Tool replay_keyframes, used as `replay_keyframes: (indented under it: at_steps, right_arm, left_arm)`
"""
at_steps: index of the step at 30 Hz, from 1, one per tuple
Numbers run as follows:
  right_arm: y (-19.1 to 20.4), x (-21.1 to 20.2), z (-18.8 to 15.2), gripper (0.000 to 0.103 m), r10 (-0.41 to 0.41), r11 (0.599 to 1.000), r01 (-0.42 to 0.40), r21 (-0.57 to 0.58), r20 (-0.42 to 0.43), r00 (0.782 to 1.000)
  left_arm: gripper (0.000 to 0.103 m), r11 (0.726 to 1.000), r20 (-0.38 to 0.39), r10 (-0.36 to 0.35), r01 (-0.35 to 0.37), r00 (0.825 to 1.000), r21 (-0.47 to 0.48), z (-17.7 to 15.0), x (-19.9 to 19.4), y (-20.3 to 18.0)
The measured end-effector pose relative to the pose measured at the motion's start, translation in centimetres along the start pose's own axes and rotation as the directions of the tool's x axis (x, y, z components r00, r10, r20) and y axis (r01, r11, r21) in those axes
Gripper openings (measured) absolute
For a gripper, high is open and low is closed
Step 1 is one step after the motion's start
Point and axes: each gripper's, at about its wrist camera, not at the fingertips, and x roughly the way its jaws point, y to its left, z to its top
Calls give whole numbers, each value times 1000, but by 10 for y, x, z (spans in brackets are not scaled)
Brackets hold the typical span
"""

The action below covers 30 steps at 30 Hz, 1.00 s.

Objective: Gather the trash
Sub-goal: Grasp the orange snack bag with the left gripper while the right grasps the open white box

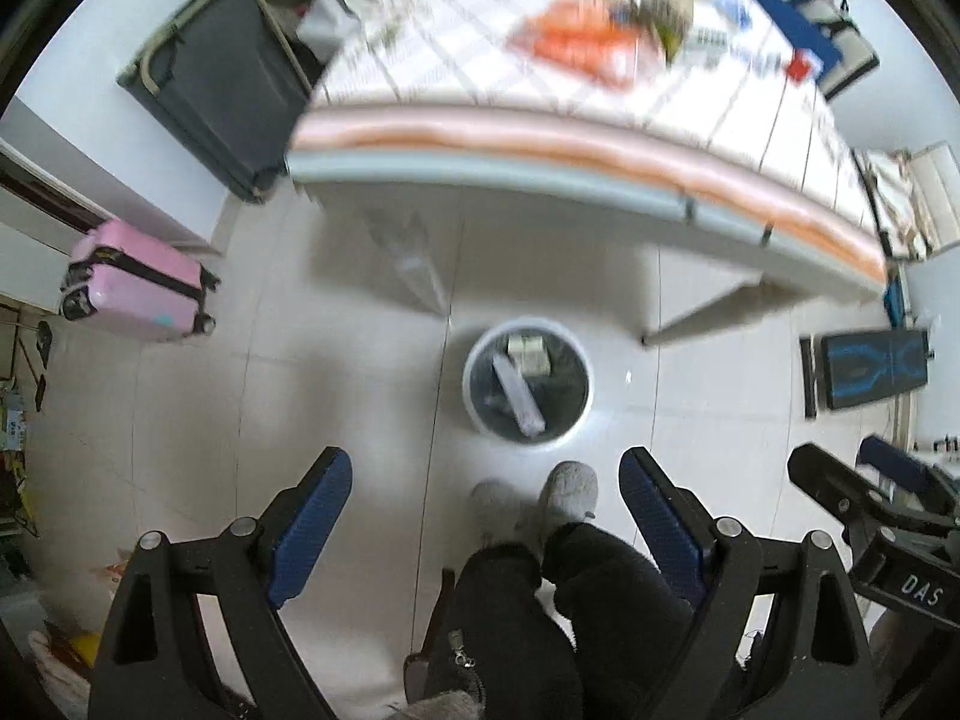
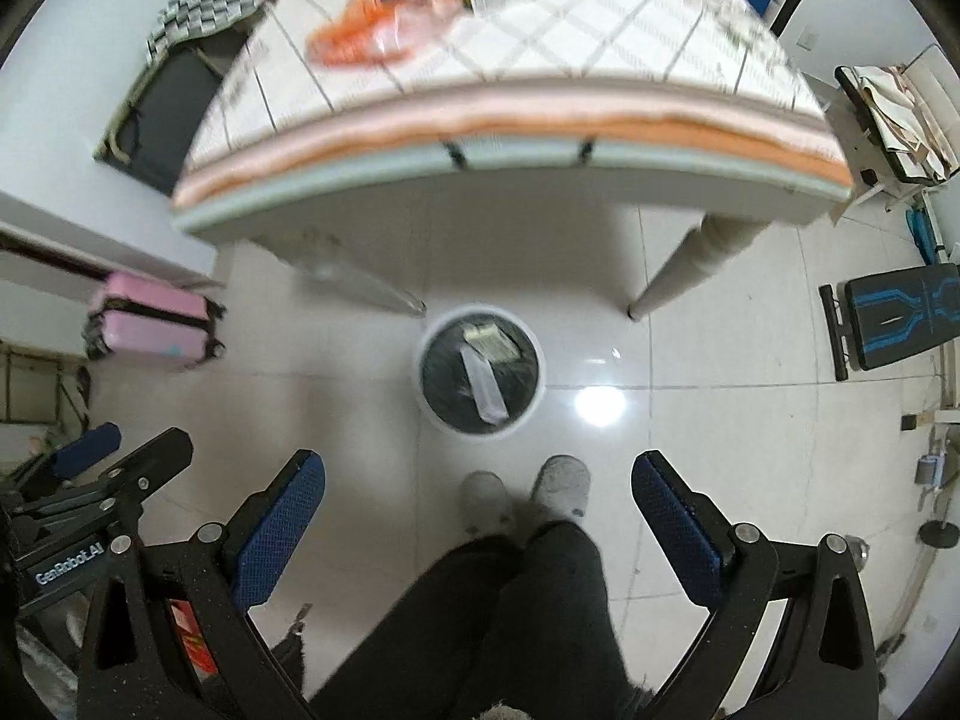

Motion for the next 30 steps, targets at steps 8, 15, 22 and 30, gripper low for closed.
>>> replay_keyframes:
  at_steps: [8,15,22,30]
  right_arm:
    - [-18,-40,92,103,56,994,-64,88,90,994]
    - [-49,-23,230,103,17,998,-23,60,111,994]
    - [-27,35,361,103,8,998,-5,-66,52,999]
    - [25,112,429,103,-66,975,59,-215,-24,998]
  left_arm:
    - [103,999,113,25,-22,993,-27,92,-22,-34]
    - [103,971,36,21,-12,999,-240,188,16,-35]
    - [101,822,-53,-145,91,988,-563,258,93,-10]
    - [30,766,-125,-182,61,975,-640,299,152,-12]
